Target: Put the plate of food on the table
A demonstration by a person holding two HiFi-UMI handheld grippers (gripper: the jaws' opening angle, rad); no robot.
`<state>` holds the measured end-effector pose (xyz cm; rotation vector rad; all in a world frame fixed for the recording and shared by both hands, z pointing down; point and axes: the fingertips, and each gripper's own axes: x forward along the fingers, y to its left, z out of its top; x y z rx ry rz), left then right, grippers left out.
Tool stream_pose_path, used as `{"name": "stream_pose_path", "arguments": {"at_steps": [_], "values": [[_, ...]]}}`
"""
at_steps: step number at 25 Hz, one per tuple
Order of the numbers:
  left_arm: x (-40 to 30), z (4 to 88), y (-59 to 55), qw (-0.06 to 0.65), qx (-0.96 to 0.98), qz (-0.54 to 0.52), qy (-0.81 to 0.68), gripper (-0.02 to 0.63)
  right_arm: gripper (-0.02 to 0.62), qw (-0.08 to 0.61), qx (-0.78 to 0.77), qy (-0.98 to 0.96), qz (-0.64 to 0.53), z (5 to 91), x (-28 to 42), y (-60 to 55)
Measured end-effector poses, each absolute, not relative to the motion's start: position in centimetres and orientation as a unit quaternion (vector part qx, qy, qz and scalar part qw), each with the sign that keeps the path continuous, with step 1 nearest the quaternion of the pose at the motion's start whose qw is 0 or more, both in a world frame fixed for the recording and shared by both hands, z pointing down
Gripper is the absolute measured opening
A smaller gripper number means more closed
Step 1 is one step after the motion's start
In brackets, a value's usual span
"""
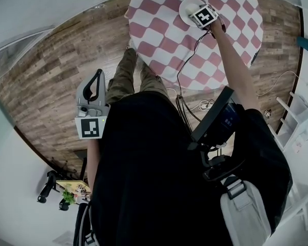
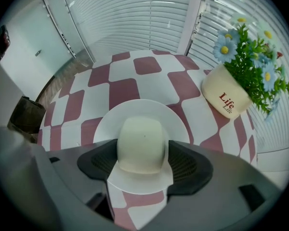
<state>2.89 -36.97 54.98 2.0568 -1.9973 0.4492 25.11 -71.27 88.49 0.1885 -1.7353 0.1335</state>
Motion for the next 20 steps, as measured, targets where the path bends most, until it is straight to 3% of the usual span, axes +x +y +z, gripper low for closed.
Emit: {"name": "stream_pose_path", "arguments": {"at_steps": [12,20], "values": [[5.3,55.6,-37.2,0.103,0.715,0.149,-0.676,-0.006,0.333,0.579,0.124,-0.801,0.089,86.8,26.6,-71.7],[7.1,52.4,-37.5,0.073,0.743,0.121,-0.654,-0.006,0.319,0.507,0.152,-0.844,0.092,78.9,25.7,-69.6]]}}
